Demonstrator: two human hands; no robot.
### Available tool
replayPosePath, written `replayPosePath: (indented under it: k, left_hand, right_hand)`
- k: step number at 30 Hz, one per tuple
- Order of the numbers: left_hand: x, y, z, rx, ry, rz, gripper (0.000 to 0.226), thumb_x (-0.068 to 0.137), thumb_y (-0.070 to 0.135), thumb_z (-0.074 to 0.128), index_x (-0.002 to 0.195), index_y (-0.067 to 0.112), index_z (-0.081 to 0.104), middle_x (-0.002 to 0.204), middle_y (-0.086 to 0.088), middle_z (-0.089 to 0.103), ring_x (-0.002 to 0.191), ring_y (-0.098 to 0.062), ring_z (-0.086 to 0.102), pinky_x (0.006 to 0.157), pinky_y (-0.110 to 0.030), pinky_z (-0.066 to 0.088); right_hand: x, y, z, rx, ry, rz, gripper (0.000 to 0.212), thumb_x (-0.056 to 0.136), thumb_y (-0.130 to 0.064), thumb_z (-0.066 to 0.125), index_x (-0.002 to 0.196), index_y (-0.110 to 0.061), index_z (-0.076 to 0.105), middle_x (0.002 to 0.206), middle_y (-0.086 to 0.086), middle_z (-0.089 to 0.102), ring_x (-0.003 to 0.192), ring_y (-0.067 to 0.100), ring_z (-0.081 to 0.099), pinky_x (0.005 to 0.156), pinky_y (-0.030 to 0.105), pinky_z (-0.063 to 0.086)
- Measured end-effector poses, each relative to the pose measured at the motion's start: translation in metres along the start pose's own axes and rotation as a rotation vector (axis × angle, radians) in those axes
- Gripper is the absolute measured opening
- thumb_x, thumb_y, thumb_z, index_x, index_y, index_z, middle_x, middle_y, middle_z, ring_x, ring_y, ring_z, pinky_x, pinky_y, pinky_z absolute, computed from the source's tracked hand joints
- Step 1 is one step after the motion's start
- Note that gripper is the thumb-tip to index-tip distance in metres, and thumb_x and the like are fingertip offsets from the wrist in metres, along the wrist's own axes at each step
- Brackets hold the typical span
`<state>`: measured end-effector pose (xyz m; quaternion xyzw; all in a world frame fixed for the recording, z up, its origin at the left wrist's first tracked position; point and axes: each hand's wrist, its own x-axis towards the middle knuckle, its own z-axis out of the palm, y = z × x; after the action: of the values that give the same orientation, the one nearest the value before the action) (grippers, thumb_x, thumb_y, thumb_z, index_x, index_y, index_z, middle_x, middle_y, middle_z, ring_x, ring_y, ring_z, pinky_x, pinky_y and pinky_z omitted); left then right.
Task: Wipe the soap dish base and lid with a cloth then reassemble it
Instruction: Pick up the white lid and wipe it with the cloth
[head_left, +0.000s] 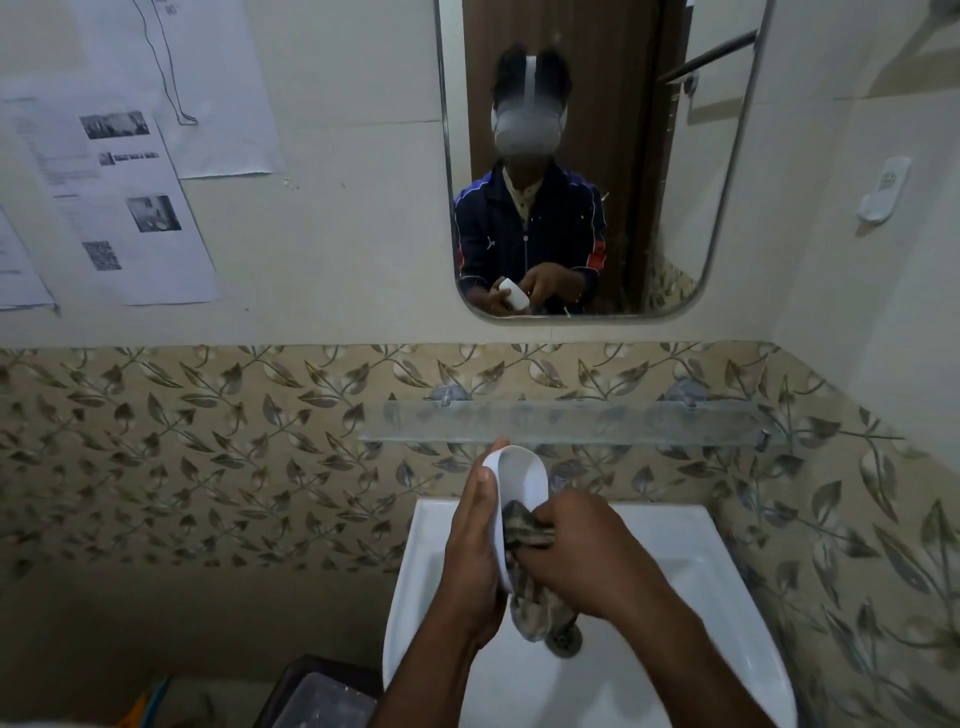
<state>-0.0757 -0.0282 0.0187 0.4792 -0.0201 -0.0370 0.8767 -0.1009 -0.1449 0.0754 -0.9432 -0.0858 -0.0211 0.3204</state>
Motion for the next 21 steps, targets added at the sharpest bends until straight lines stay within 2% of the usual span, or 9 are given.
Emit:
replayPosePath:
  k: [3,6,9,12,14,15,18,19,21]
  left_hand:
    - [-0.002,-0.002,0.002,-0.015,-0.039,-0.017,0.045,0.097,0.053,0.050,0.138,0.037,0.057,0.143,-0.009,0.058,0.131,-0.033,0.056,0.111,-0.058,0.041]
    - [0.002,0.003,0.002,-0.124,-0.017,-0.085,0.064,0.088,0.060,0.056,0.143,0.028,0.053,0.137,-0.014,0.062,0.124,-0.036,0.060,0.108,-0.059,0.043]
    - [0.003,0.012,0.005,-0.228,0.009,-0.053,0.057,0.087,0.050,0.053,0.138,0.026,0.056,0.130,-0.012,0.068,0.118,-0.036,0.063,0.107,-0.057,0.045]
    - [0.004,0.015,0.006,-0.185,0.068,-0.113,0.051,0.084,0.045,0.067,0.126,0.017,0.065,0.101,-0.010,0.078,0.089,-0.029,0.075,0.085,-0.044,0.058]
    - [0.004,0.016,0.008,-0.183,0.059,-0.172,0.058,0.082,0.050,0.071,0.124,0.010,0.067,0.107,-0.016,0.076,0.091,-0.032,0.075,0.082,-0.043,0.060]
    - [0.002,0.016,0.009,-0.159,0.040,-0.189,0.059,0.084,0.052,0.069,0.121,0.006,0.068,0.110,-0.019,0.075,0.093,-0.034,0.074,0.084,-0.043,0.060]
    - [-0.003,0.013,0.012,-0.138,-0.028,-0.271,0.060,0.089,0.061,0.056,0.082,0.003,0.071,0.078,-0.016,0.070,0.073,-0.027,0.071,0.076,-0.037,0.059]
    - [-0.004,0.009,0.010,-0.136,-0.048,-0.291,0.062,0.089,0.064,0.054,0.075,0.005,0.068,0.069,-0.012,0.067,0.067,-0.023,0.070,0.073,-0.034,0.057]
    - [-0.003,0.002,0.008,-0.047,0.032,-0.286,0.067,0.089,0.066,0.053,0.088,0.000,0.066,0.078,-0.013,0.072,0.077,-0.022,0.074,0.078,-0.033,0.061]
  right_hand:
    - [0.004,0.004,-0.014,0.097,-0.189,0.036,0.036,0.079,-0.028,0.058,0.047,-0.020,0.046,0.048,-0.001,0.047,0.046,0.009,0.045,0.051,0.029,0.038]
    - [-0.003,0.003,-0.028,0.373,-0.270,0.075,0.026,0.074,-0.028,0.058,0.054,-0.019,0.043,0.061,0.004,0.043,0.059,0.015,0.045,0.061,0.033,0.036]
    - [-0.011,0.007,-0.030,0.820,-0.029,0.199,0.023,0.083,-0.021,0.060,0.062,-0.016,0.052,0.074,0.000,0.057,0.069,0.011,0.057,0.067,0.031,0.042]
    - [-0.017,0.009,-0.022,1.036,0.279,0.311,0.010,0.091,-0.019,0.060,0.084,-0.024,0.065,0.096,-0.003,0.066,0.088,0.012,0.061,0.070,0.030,0.046]
    - [-0.024,0.005,-0.011,0.954,0.403,0.173,0.010,0.091,-0.021,0.064,0.091,-0.031,0.066,0.100,-0.012,0.068,0.094,0.007,0.063,0.076,0.025,0.048]
    - [-0.030,0.005,-0.005,0.792,0.453,0.034,0.012,0.090,-0.024,0.067,0.097,-0.033,0.068,0.101,-0.015,0.069,0.096,0.006,0.065,0.079,0.022,0.049]
    - [-0.042,0.005,0.021,0.218,0.475,-0.365,0.039,0.083,-0.025,0.065,0.121,-0.034,0.064,0.108,-0.012,0.059,0.097,0.011,0.062,0.080,0.019,0.051]
    - [-0.045,0.004,0.030,0.134,0.470,-0.406,0.043,0.083,-0.027,0.064,0.126,-0.032,0.062,0.112,-0.009,0.056,0.098,0.012,0.060,0.081,0.019,0.051]
    - [-0.045,0.003,0.035,0.109,0.513,-0.381,0.045,0.083,-0.032,0.058,0.128,-0.030,0.061,0.119,-0.008,0.054,0.102,0.012,0.058,0.084,0.019,0.051]
